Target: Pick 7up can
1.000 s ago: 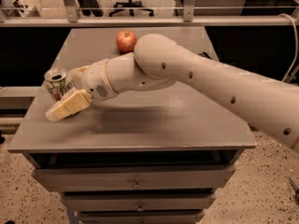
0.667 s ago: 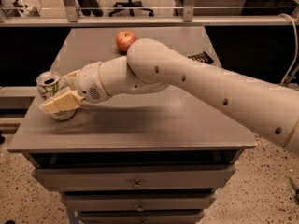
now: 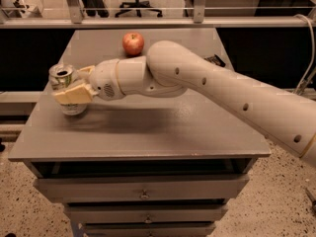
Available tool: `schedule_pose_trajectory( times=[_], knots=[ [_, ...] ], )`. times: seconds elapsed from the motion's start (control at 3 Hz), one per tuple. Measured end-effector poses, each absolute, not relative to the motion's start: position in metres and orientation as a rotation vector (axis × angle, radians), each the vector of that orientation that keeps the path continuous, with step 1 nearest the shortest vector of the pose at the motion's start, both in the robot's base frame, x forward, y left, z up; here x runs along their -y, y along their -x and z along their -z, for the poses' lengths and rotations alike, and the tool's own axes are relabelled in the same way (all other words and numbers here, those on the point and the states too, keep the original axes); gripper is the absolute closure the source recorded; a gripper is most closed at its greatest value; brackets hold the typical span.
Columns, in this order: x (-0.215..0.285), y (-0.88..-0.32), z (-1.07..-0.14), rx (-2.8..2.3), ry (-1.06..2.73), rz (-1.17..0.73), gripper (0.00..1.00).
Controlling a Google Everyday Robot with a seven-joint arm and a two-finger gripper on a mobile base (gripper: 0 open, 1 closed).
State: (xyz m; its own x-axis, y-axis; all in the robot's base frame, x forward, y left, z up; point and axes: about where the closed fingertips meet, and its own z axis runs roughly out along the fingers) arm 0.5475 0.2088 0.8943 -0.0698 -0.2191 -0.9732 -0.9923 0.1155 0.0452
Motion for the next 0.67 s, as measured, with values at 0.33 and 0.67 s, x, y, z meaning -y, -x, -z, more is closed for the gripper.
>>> schedule_pose_trajectory(
  times=[0.33,0.67],
  knots=[
    [-0.1656,-0.5668,-0.9361,-1.395,1.186,-1.041,1.00],
    [-0.1669,-0.5669,-0.9387,-1.392,1.187,-1.039,1.00]
  ],
)
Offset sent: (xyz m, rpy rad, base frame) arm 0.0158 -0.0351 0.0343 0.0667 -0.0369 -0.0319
